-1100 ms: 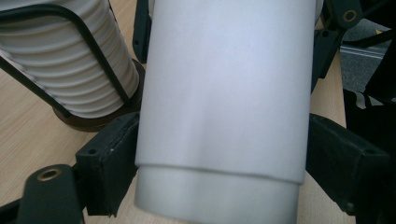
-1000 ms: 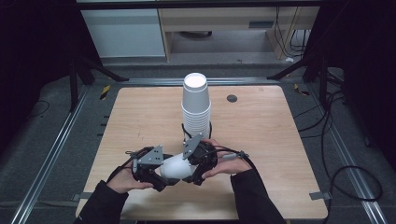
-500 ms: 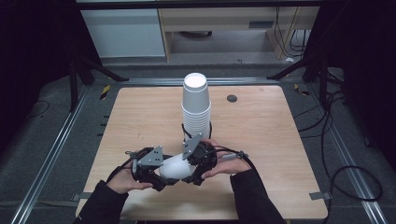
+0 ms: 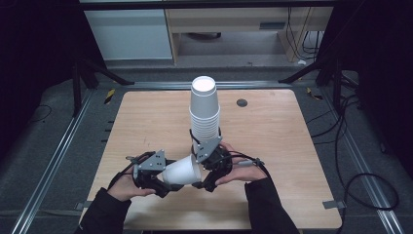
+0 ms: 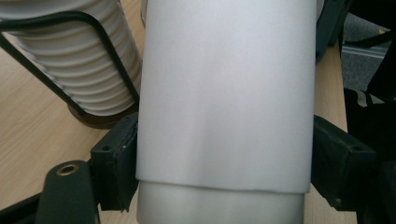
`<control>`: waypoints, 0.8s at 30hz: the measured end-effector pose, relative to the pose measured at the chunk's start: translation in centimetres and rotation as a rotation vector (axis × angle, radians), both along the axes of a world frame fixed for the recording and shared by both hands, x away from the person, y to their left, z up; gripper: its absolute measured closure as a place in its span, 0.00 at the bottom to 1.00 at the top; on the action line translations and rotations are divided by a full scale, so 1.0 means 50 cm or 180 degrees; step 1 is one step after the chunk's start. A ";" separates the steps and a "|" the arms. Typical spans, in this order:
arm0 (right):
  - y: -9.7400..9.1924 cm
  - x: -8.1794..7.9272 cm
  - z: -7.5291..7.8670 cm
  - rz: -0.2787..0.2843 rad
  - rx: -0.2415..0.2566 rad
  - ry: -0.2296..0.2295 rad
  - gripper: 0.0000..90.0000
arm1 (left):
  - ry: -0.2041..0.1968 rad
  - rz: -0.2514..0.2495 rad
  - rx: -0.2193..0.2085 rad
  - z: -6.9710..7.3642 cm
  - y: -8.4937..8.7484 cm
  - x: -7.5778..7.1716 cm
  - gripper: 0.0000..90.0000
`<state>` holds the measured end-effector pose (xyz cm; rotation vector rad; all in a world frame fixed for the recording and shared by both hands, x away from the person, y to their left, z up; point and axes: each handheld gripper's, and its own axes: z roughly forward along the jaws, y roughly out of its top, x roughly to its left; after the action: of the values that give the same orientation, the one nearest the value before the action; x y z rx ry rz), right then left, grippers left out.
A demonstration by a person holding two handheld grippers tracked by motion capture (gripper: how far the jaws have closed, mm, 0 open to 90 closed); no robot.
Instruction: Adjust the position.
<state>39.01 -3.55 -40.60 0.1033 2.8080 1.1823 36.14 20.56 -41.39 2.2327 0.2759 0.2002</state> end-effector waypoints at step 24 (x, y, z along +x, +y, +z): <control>-0.075 -0.005 -0.002 -0.0279 0.1021 0.0211 0.06 | -0.0088 0.0033 -0.0556 0.003 -0.006 0.004 0.23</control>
<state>38.77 -7.32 -40.69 0.2895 2.6105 1.6232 36.33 20.26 -41.23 2.0547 0.2793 0.2045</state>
